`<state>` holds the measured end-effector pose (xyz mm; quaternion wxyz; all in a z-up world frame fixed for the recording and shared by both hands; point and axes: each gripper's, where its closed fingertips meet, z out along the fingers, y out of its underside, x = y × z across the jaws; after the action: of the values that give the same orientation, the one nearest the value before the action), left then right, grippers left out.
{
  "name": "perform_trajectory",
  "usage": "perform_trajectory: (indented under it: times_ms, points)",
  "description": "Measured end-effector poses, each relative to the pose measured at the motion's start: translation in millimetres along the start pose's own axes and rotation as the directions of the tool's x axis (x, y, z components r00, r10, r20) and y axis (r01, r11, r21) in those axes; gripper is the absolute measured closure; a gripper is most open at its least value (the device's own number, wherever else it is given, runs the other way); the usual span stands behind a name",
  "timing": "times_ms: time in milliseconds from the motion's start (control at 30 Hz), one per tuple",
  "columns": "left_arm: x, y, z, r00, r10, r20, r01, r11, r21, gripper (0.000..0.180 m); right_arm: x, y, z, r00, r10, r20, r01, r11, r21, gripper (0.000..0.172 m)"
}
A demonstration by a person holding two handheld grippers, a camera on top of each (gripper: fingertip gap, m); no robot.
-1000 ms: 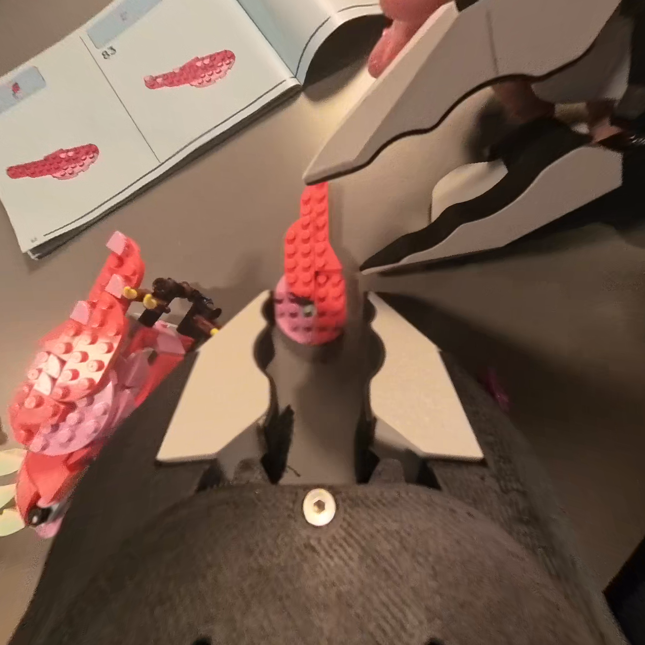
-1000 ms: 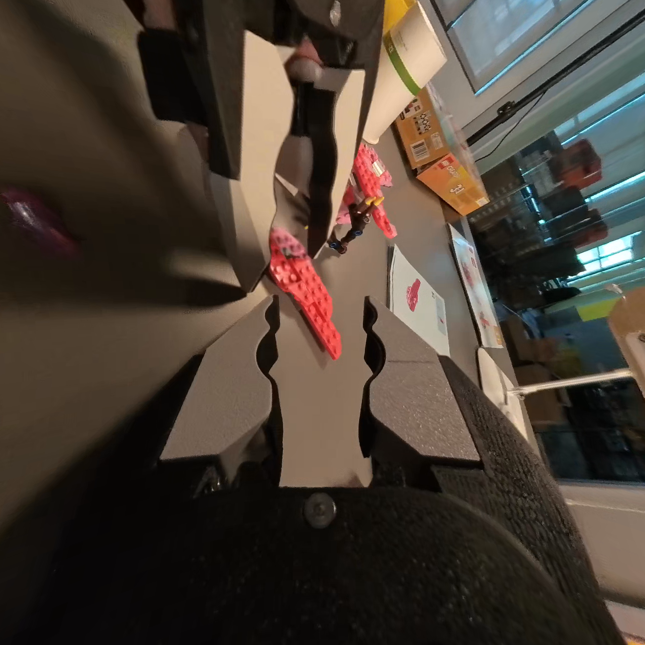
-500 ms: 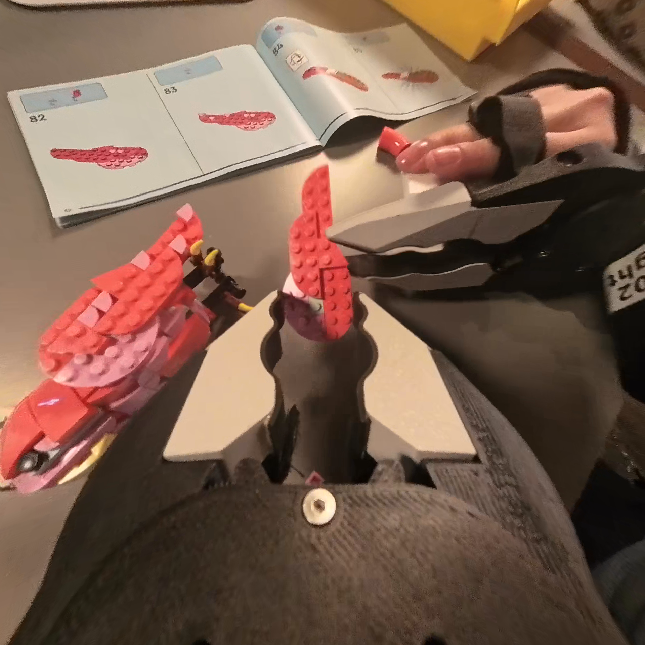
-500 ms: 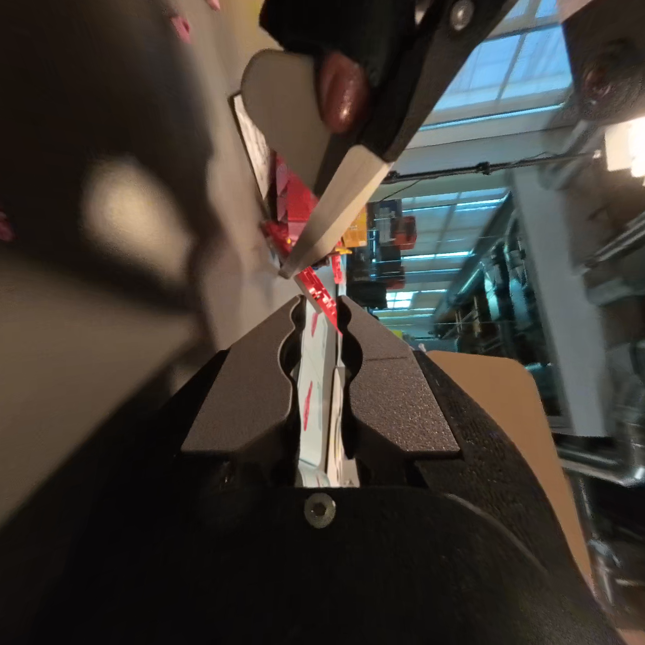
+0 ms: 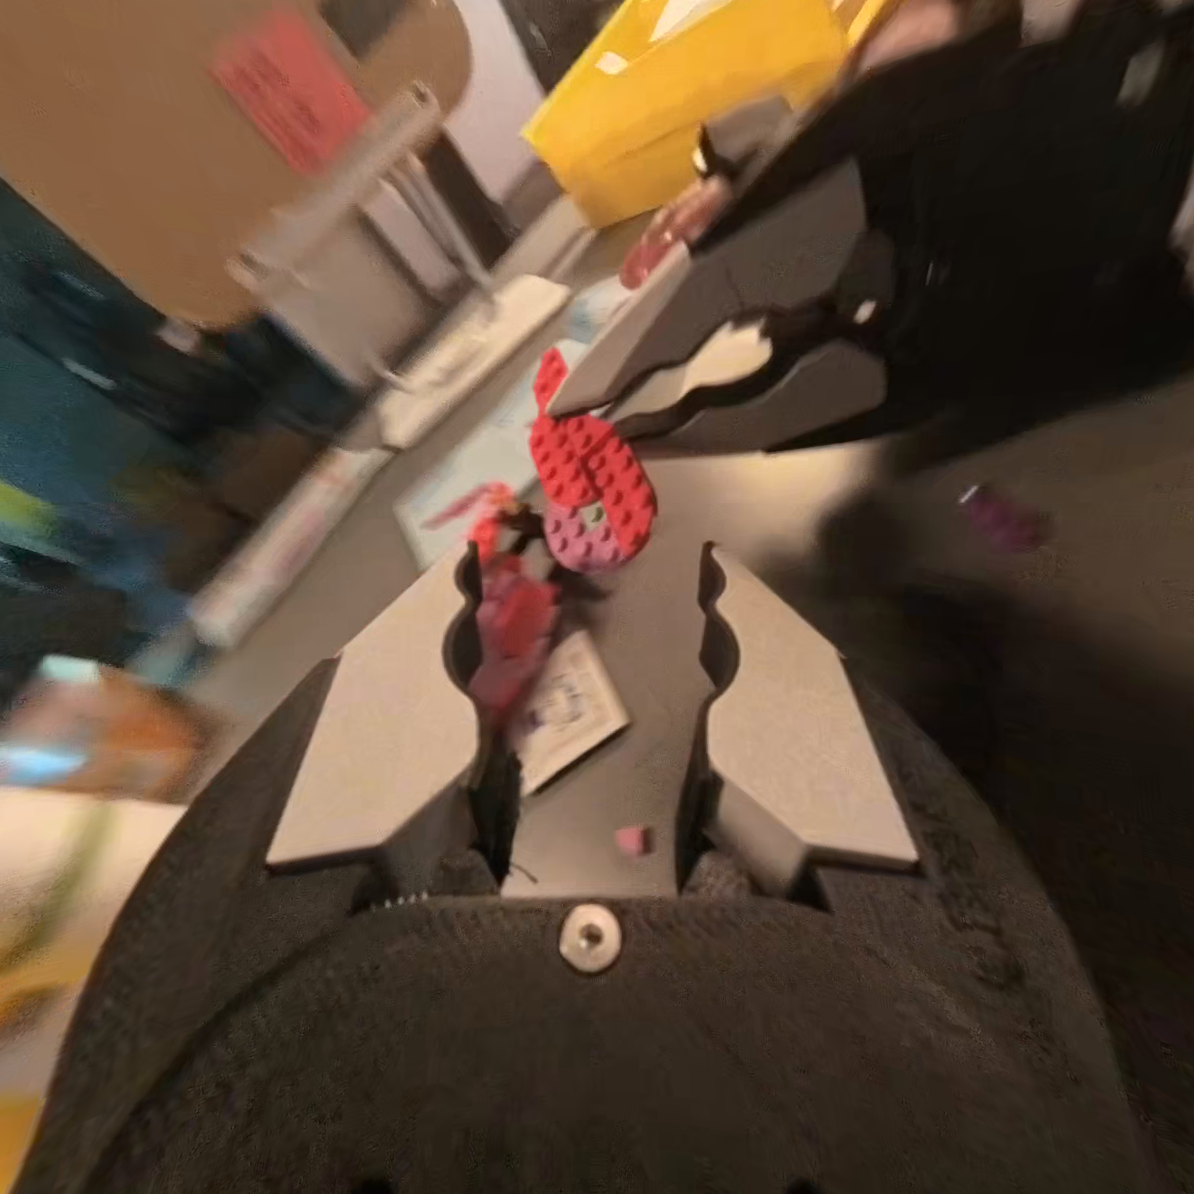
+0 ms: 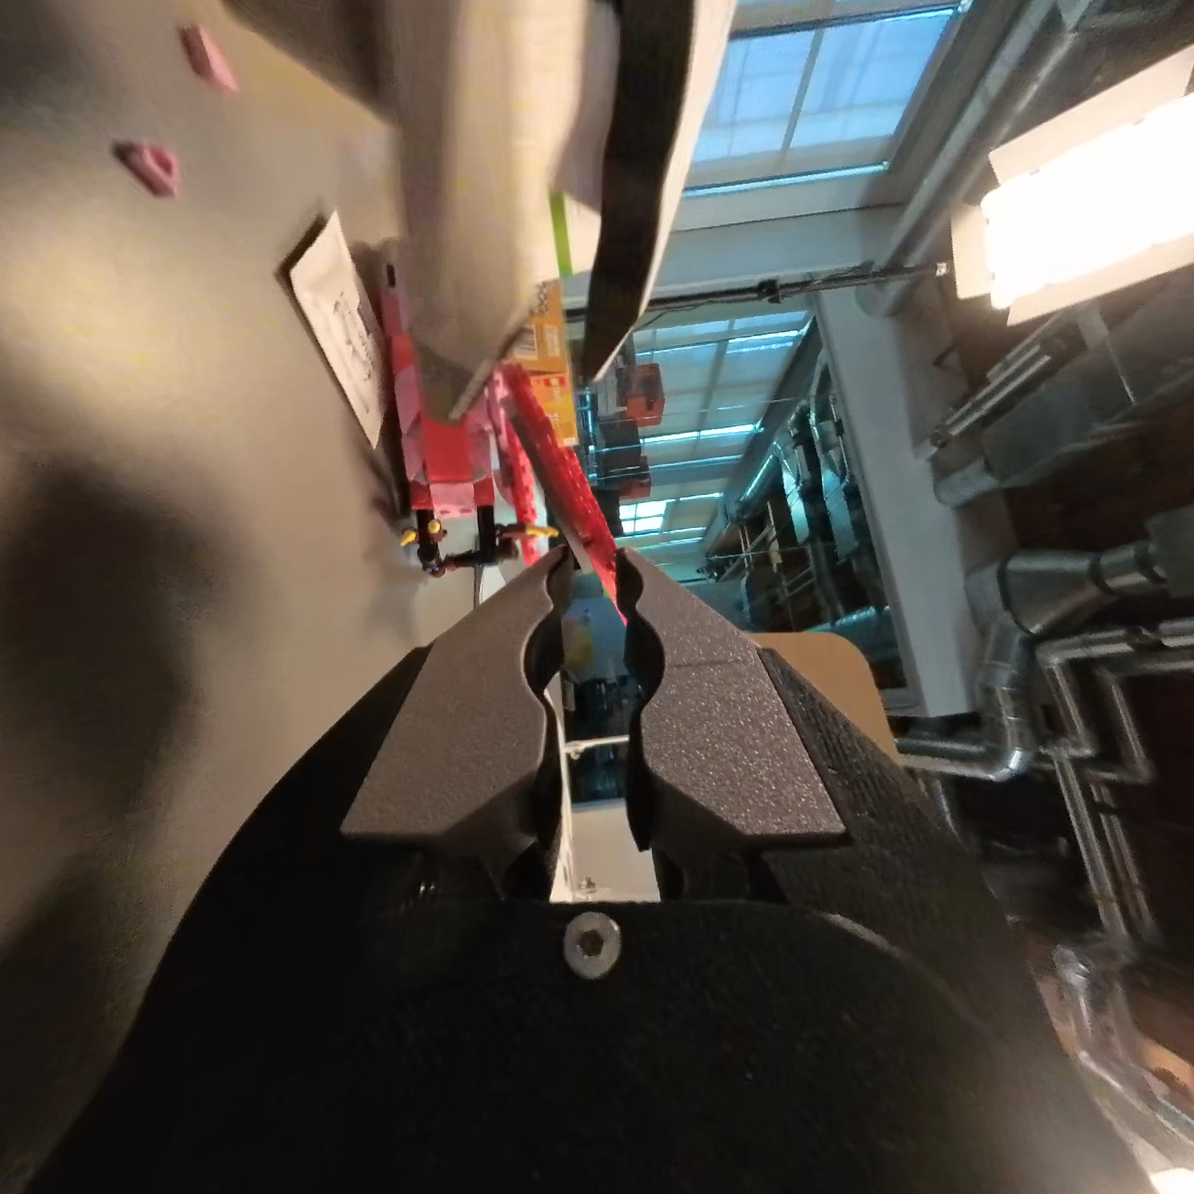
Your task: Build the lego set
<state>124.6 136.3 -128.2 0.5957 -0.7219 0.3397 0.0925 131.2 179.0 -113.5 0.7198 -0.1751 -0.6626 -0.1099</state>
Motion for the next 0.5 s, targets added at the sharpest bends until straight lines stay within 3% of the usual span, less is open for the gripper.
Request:
perform_trajectory:
  times_ms: [67, 167, 333, 433, 500]
  points:
    - [-4.6, 5.4, -8.8, 0.951, 0.277, 0.138, -0.276, 0.961, -0.025, 0.120, 1.9, -8.2, 4.2, 1.000, -0.007, -0.005, 0.007, 1.000, -0.013, 0.162]
    - [-12.5, 4.4, -17.4, 0.811, 0.515, 0.279, -0.511, 0.855, -0.092, 0.137, 2.4, -21.5, 11.5, 1.000, -0.001, -0.002, 0.001, 1.000, -0.015, 0.162]
    - [-34.3, 1.8, -28.4, 0.656, 0.618, 0.435, -0.589, 0.778, -0.217, 0.169, 7.4, -32.8, 24.3, 1.000, 0.022, -0.020, -0.023, 0.999, -0.040, 0.163]
    - [-44.5, 5.1, -34.6, 0.612, 0.631, 0.476, -0.583, 0.767, -0.267, 0.168, 11.5, -36.9, 31.2, 0.999, 0.032, -0.037, -0.034, 0.998, -0.062, 0.164]
    - [-43.1, 8.1, -36.9, 0.619, 0.635, 0.461, -0.586, 0.765, -0.268, 0.168, 12.7, -41.3, 34.9, 0.998, 0.032, -0.047, -0.035, 0.997, -0.070, 0.164]
